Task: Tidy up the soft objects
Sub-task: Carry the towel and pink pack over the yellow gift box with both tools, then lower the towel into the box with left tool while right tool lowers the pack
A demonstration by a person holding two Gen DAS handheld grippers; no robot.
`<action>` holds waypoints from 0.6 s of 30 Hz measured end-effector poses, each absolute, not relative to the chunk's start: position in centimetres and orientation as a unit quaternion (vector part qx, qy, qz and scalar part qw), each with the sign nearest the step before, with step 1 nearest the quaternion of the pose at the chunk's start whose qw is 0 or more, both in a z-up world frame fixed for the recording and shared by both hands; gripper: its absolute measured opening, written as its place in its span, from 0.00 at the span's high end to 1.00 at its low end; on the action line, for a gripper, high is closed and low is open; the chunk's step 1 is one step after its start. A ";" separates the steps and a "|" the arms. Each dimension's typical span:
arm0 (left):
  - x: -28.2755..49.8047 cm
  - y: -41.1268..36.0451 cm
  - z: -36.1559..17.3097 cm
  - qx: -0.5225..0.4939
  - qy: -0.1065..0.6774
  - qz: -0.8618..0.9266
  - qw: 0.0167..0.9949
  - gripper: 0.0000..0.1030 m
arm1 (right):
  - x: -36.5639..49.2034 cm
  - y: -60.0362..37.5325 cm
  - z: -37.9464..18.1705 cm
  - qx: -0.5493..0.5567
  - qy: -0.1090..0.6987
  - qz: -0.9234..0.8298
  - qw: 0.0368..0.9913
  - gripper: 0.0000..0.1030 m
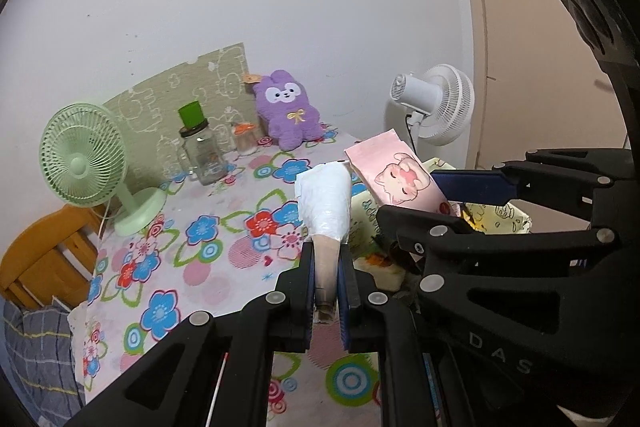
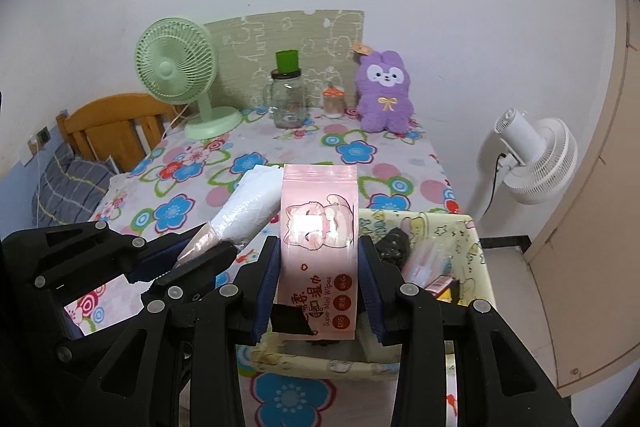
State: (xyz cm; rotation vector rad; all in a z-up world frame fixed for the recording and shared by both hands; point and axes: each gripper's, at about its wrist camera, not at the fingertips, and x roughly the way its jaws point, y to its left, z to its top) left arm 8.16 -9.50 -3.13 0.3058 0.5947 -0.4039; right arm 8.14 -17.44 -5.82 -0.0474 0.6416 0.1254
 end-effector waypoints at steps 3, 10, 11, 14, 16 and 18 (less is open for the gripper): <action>8.7 -10.2 -3.4 0.148 0.294 -0.201 0.923 0.93 | 8.6 -18.4 -6.1 -0.017 0.319 0.058 0.946 0.60; 10.3 -12.1 -4.3 0.145 0.305 -0.214 0.917 0.93 | 9.6 -20.3 -6.8 -0.006 0.327 0.050 0.944 0.60; 10.5 -12.4 -4.4 0.144 0.306 -0.214 0.916 0.92 | 9.8 -20.5 -6.9 -0.005 0.328 0.049 0.943 0.60; 11.0 -13.1 -5.1 0.138 0.316 -0.221 0.912 0.90 | 10.4 -21.2 -7.4 0.000 0.334 0.046 0.941 0.60; 11.6 -13.4 -5.7 0.135 0.325 -0.222 0.909 0.89 | 10.8 -21.5 -7.8 0.003 0.338 0.045 0.940 0.60; 12.1 -13.7 -6.2 0.132 0.335 -0.224 0.906 0.85 | 11.2 -21.9 -8.1 0.007 0.342 0.043 0.939 0.60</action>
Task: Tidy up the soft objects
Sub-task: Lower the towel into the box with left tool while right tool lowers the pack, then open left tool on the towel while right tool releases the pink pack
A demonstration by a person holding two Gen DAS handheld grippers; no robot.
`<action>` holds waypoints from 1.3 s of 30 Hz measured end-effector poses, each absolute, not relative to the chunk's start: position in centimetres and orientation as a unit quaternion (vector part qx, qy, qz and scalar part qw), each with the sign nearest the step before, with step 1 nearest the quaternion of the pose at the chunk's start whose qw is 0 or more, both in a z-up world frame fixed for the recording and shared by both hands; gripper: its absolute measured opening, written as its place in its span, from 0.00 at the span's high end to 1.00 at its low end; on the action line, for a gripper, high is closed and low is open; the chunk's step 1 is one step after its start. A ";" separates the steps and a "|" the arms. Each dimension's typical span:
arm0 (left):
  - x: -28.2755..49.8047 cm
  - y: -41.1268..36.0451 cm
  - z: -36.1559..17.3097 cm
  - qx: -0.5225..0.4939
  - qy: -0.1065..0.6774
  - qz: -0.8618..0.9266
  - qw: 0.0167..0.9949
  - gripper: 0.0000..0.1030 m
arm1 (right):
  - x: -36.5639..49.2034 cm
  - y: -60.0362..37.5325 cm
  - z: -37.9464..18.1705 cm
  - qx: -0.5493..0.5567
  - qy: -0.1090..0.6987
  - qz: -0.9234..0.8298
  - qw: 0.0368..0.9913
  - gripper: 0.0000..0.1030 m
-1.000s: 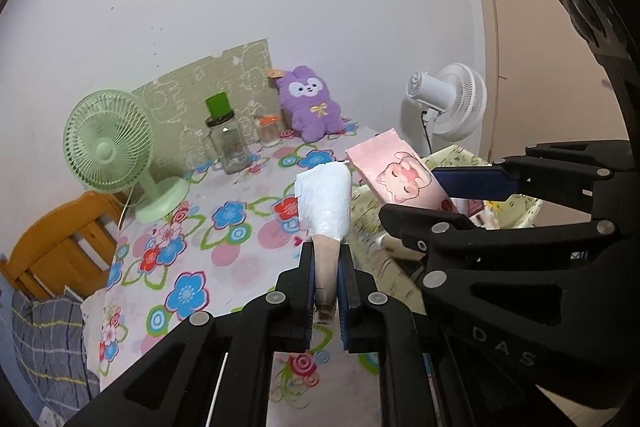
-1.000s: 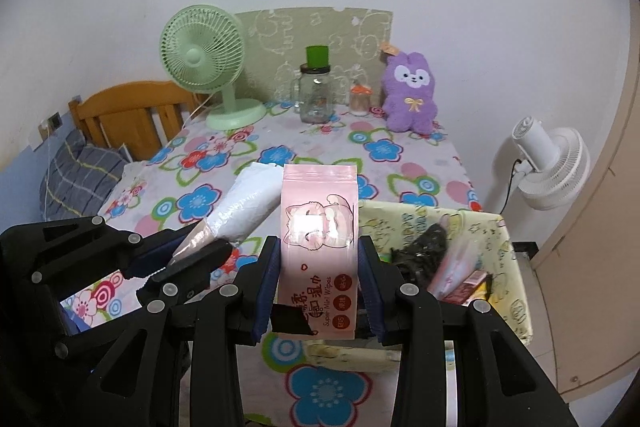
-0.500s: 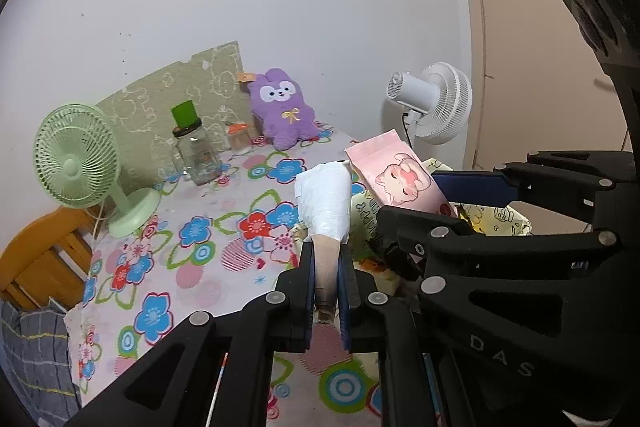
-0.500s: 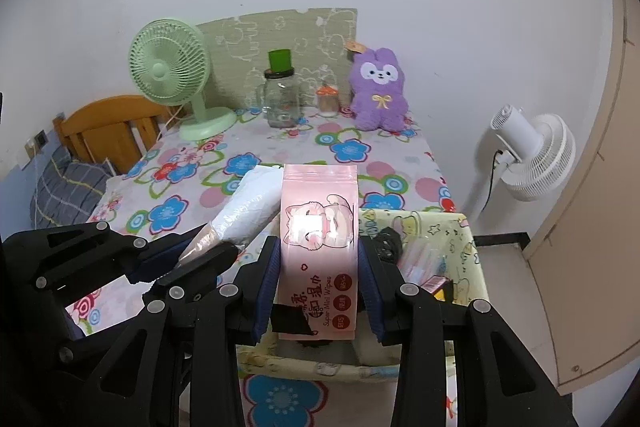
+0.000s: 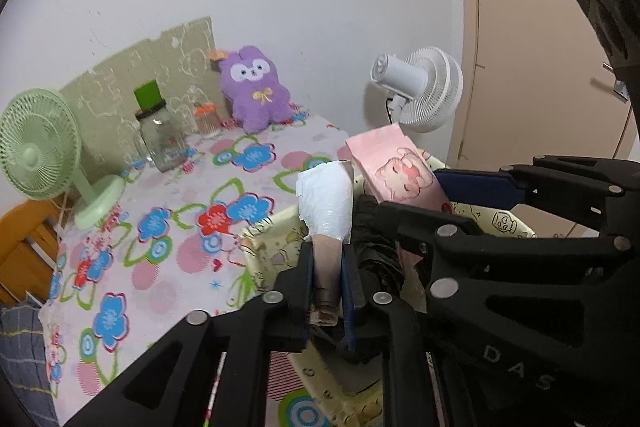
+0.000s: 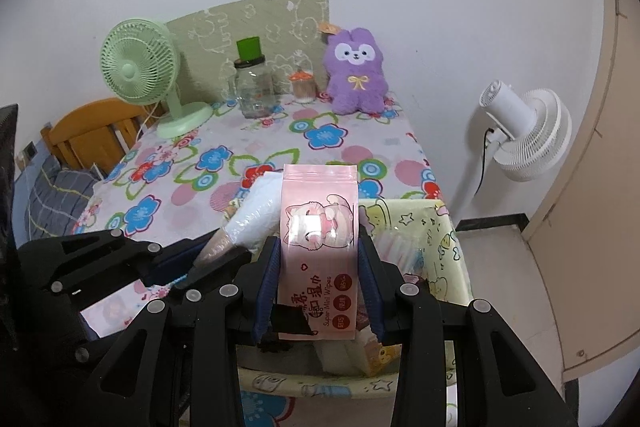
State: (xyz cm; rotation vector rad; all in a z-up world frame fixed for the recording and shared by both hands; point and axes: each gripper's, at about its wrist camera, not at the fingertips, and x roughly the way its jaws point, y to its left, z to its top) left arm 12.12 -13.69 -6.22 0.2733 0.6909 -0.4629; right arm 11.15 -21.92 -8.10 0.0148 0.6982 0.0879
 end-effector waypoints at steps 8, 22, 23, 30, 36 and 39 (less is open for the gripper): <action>12.7 -13.9 -6.8 0.129 0.345 -0.217 0.904 0.39 | 12.3 -22.3 -9.4 0.014 0.359 0.048 0.932 0.59; 10.8 -13.0 -5.9 0.135 0.338 -0.194 0.911 0.19 | 10.9 -21.5 -9.1 0.017 0.351 0.041 0.935 0.21; 10.6 -12.8 -5.7 0.134 0.336 -0.192 0.912 0.17 | 10.6 -21.4 -8.9 0.017 0.348 0.040 0.937 0.21; 8.7 -10.7 -3.8 0.118 0.312 -0.169 0.928 0.06 | 8.5 -19.8 -7.0 0.013 0.318 0.035 0.947 0.16; 7.2 -8.3 -2.7 0.097 0.307 -0.159 0.933 0.02 | 6.4 -18.1 -5.7 0.006 0.296 0.030 0.955 0.12; 6.5 -7.1 -2.2 0.092 0.303 -0.151 0.937 0.01 | 5.4 -17.3 -5.1 0.004 0.285 0.026 0.958 0.10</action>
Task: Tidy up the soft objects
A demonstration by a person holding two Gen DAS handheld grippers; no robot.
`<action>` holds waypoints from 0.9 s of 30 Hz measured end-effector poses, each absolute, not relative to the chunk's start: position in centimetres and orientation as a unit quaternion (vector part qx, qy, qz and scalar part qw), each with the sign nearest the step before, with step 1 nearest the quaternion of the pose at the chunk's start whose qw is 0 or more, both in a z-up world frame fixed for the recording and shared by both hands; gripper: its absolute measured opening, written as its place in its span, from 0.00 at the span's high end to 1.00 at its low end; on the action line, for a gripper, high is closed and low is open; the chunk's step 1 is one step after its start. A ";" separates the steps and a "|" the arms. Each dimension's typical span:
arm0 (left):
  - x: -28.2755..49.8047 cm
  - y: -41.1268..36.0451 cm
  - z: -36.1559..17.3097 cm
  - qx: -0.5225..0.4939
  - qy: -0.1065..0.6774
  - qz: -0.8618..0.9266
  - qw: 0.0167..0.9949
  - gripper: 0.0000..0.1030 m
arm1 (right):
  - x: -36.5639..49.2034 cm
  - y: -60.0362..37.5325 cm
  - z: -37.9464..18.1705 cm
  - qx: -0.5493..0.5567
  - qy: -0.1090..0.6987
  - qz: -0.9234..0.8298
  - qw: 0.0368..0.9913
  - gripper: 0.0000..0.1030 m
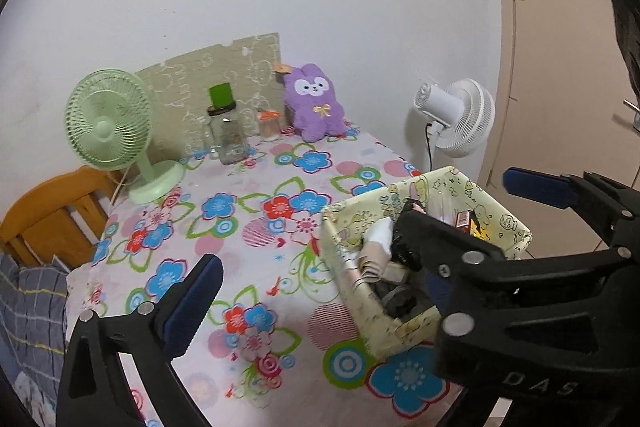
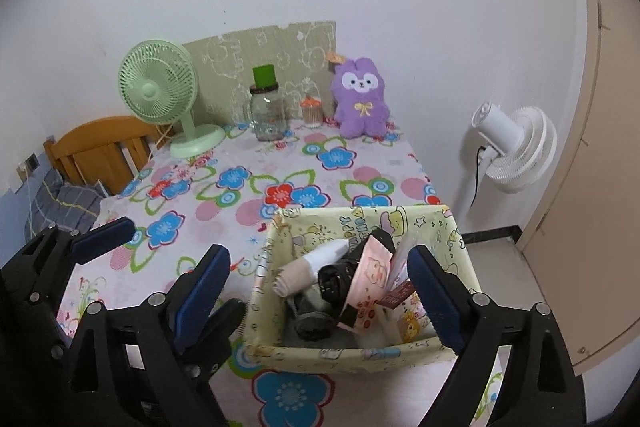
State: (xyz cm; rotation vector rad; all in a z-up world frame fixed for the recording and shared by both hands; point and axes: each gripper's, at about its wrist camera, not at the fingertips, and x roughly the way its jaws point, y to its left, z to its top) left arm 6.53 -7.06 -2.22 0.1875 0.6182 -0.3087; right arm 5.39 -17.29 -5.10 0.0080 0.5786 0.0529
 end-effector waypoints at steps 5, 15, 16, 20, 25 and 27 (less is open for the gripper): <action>5.2 -4.9 -1.3 0.084 0.288 -0.137 0.944 0.00 | 4.0 -16.0 -4.4 0.006 0.273 0.026 0.962 0.09; 2.6 -0.8 0.2 0.052 0.263 -0.091 0.959 0.00 | 1.4 -14.8 -2.9 0.010 0.248 0.025 0.969 0.09; 2.4 -0.5 0.4 0.049 0.260 -0.088 0.960 0.00 | 1.2 -14.7 -2.7 0.010 0.245 0.024 0.969 0.08; 1.5 0.5 0.9 0.040 0.248 -0.074 0.965 0.00 | 0.3 -14.7 -2.3 0.010 0.232 0.020 0.973 0.05; 0.4 1.8 1.4 0.027 0.238 -0.053 0.969 0.00 | -0.8 -14.7 -1.8 0.011 0.221 0.018 0.975 0.05; 0.0 2.5 1.6 0.019 0.234 -0.037 0.971 0.00 | -1.2 -14.7 -1.6 0.012 0.216 0.017 0.976 0.05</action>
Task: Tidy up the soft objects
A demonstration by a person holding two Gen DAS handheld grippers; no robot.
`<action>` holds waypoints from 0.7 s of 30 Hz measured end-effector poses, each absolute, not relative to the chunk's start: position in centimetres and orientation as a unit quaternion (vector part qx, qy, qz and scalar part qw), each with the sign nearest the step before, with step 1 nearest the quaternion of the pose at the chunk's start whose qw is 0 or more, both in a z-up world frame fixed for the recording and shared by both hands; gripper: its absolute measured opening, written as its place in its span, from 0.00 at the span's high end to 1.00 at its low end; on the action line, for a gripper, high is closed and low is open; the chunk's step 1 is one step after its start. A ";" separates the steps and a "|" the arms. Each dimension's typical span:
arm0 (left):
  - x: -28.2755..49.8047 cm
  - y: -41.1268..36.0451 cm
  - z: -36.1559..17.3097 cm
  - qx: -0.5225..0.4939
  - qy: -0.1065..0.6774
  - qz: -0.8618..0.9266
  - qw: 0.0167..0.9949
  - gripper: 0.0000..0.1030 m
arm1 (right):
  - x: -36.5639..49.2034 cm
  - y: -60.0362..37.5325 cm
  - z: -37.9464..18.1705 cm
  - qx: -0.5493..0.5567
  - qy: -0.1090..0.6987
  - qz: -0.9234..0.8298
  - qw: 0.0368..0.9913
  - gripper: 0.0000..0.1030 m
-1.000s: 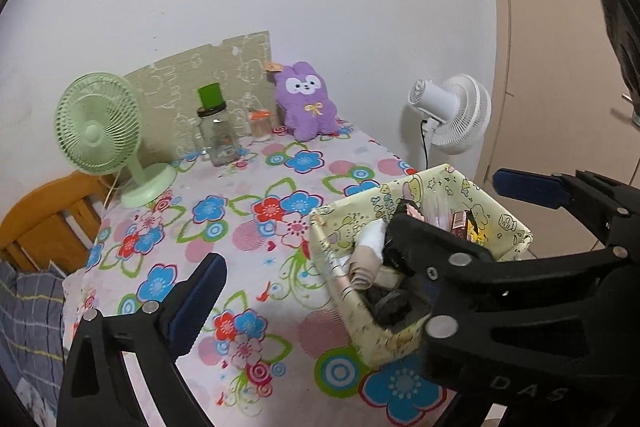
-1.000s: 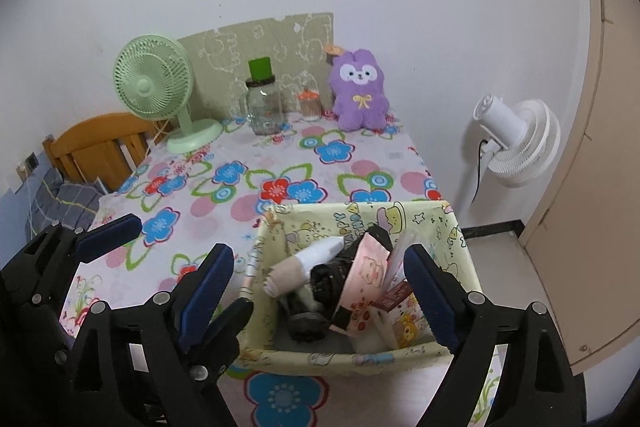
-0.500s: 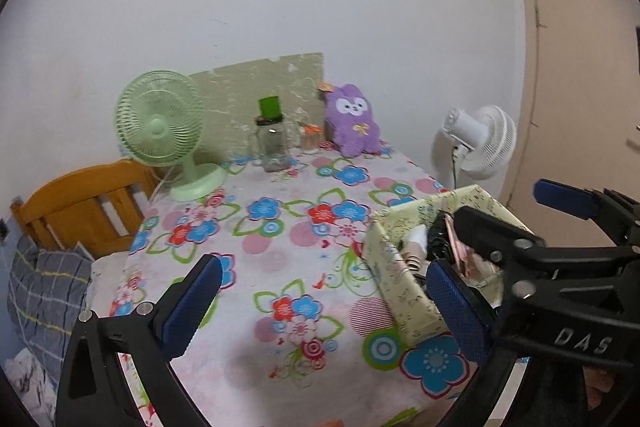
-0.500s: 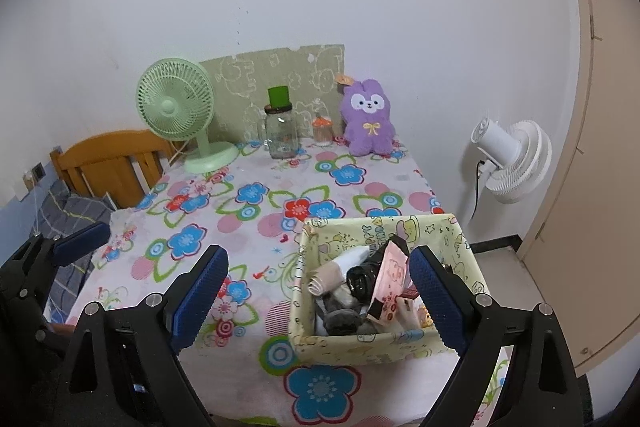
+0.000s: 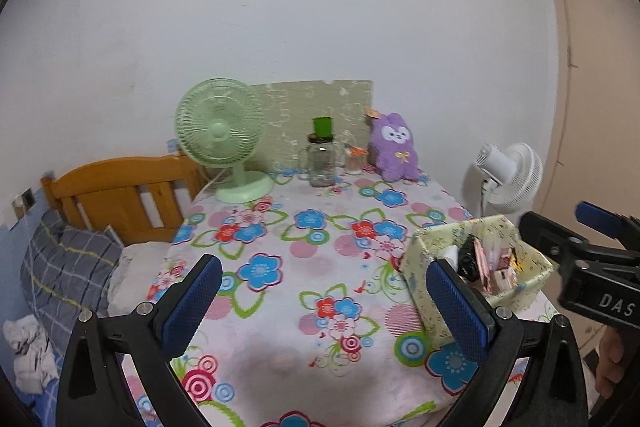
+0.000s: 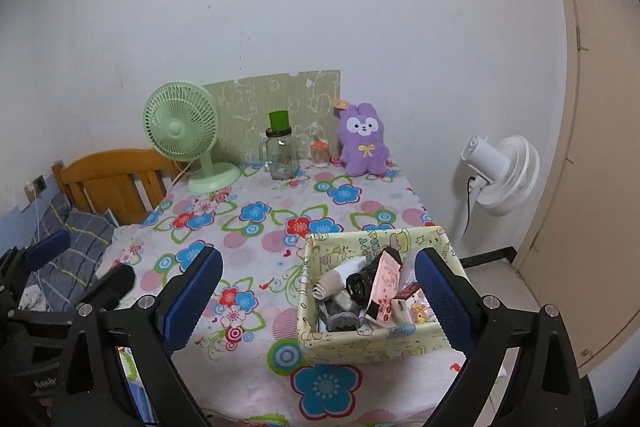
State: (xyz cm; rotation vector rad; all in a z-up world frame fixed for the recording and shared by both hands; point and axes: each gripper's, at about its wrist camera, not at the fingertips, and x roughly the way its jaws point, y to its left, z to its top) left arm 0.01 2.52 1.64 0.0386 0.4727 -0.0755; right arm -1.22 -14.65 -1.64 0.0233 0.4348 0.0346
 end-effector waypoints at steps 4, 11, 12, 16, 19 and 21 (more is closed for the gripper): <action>-0.8 3.5 2.2 0.009 0.221 -0.021 0.975 0.00 | -1.9 -14.7 -1.4 0.014 0.209 0.018 0.978 0.04; -2.0 4.1 2.9 -0.002 0.208 -0.015 0.978 0.00 | -2.8 -14.6 -1.1 0.012 0.196 0.021 0.980 0.04; -2.1 4.1 2.9 -0.001 0.207 -0.014 0.978 0.00 | -2.9 -14.6 -1.0 0.013 0.194 0.022 0.981 0.04; -2.5 4.0 3.0 0.000 0.202 -0.015 0.979 0.00 | -3.2 -14.6 -1.0 0.017 0.188 0.023 0.982 0.02; -2.5 3.9 3.2 -0.003 0.199 -0.015 0.980 0.00 | -3.4 -14.6 -0.8 0.018 0.184 0.023 0.983 0.02; -2.5 3.8 3.1 -0.002 0.200 -0.014 0.980 0.00 | -3.5 -14.5 -0.8 0.019 0.180 0.023 0.983 0.01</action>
